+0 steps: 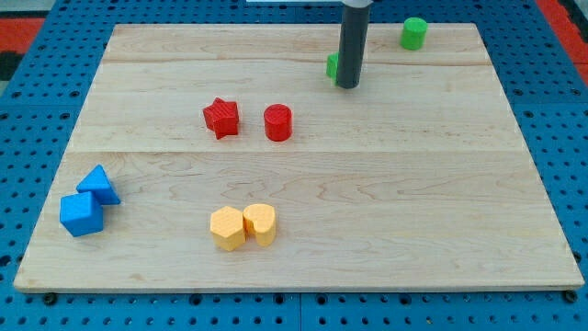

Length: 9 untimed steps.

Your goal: Push green star to the top right of the board

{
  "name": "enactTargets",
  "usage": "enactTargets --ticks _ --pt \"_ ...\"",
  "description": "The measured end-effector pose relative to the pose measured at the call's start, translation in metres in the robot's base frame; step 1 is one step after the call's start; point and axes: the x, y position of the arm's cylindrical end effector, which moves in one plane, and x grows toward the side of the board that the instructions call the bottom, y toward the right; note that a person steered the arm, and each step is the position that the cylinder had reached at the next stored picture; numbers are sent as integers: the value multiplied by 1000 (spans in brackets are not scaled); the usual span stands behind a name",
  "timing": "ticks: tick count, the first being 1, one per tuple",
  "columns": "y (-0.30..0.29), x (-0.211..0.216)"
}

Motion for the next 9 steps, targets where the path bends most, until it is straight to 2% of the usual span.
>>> enactTargets --ticks 1,4,6,8,9 --pt "0 -23" --pt "14 -18" --pt "-3 -18" --pt "-49 3" --pt "-57 -8"
